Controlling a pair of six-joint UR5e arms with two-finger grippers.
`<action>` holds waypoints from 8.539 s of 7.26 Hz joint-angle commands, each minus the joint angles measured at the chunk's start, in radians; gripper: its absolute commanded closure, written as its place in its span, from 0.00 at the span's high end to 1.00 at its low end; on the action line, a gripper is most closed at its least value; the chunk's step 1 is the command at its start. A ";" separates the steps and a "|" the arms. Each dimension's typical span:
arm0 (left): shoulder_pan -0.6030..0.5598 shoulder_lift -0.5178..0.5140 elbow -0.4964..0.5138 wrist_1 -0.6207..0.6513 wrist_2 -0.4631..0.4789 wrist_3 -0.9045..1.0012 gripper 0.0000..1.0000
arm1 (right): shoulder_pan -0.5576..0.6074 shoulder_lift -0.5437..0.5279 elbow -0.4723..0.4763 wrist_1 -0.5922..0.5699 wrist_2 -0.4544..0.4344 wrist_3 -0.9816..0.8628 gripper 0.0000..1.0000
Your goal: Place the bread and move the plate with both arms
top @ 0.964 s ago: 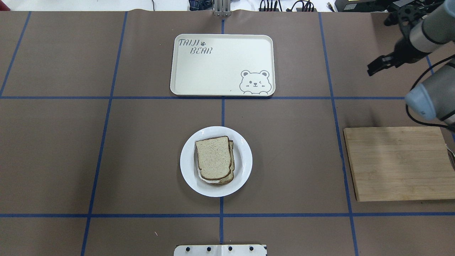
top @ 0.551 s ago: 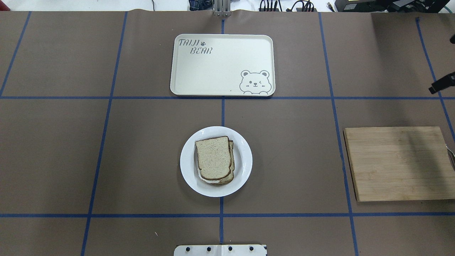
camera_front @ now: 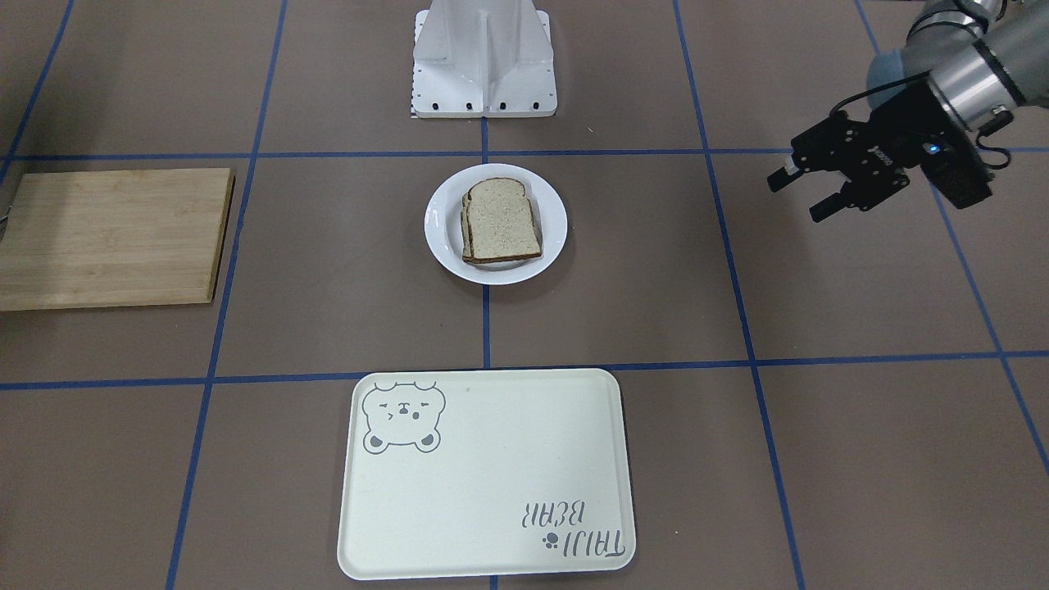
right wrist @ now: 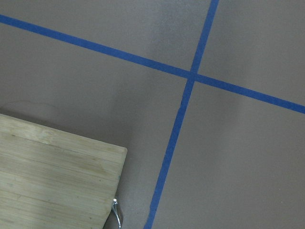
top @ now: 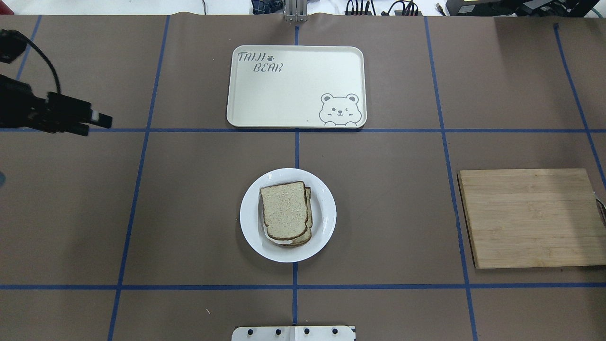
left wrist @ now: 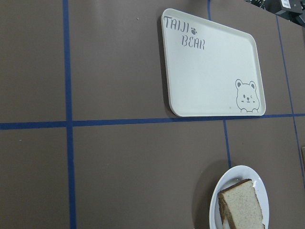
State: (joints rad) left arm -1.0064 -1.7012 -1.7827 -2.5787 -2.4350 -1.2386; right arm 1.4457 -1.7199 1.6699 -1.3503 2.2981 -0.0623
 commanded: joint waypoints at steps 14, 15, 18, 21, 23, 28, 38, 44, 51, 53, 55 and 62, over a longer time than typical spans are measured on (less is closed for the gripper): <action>0.626 -0.159 0.290 -0.416 0.678 -0.387 0.42 | 0.015 -0.003 -0.006 -0.004 0.020 0.010 1.00; 0.635 -0.161 0.292 -0.416 0.680 -0.387 0.42 | 0.015 -0.003 -0.007 -0.004 0.020 0.010 1.00; 0.673 -0.199 0.318 -0.417 0.741 -0.390 0.42 | 0.015 -0.003 -0.006 -0.004 0.021 0.010 1.00; 0.681 -0.207 0.318 -0.417 0.743 -0.427 0.14 | 0.015 -0.003 -0.006 -0.004 0.021 0.010 1.00; 0.681 -0.207 0.316 -0.417 0.743 -0.430 0.00 | 0.015 -0.003 -0.006 -0.003 0.020 0.010 1.00; 0.684 -0.247 0.299 -0.472 0.743 -0.579 0.00 | 0.015 -0.004 -0.007 -0.001 0.018 0.009 1.00; 0.534 -0.484 0.385 -0.135 1.156 -0.912 0.00 | 0.015 -0.001 -0.013 0.000 0.014 0.009 1.00; 0.470 -0.698 0.750 -0.123 1.154 -0.967 0.00 | 0.015 0.005 -0.015 -0.004 0.012 0.009 1.00; 0.470 -0.715 0.720 -0.106 1.130 -0.767 0.98 | 0.015 0.008 -0.038 -0.007 -0.006 0.041 1.00; 0.451 -0.654 0.566 0.004 1.029 -0.667 0.98 | 0.016 0.003 -0.038 -0.007 -0.006 0.044 1.00; 0.439 -0.600 0.427 0.119 0.908 -0.539 0.98 | 0.016 -0.001 -0.038 -0.007 -0.006 0.044 1.00; 0.124 -0.357 0.152 0.686 0.538 0.623 0.98 | 0.050 -0.030 -0.038 0.000 0.004 0.044 1.00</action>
State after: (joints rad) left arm -0.8046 -2.0625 -1.6001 -2.0601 -1.8451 -0.8283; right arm 1.4931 -1.7458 1.6332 -1.3514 2.3016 -0.0185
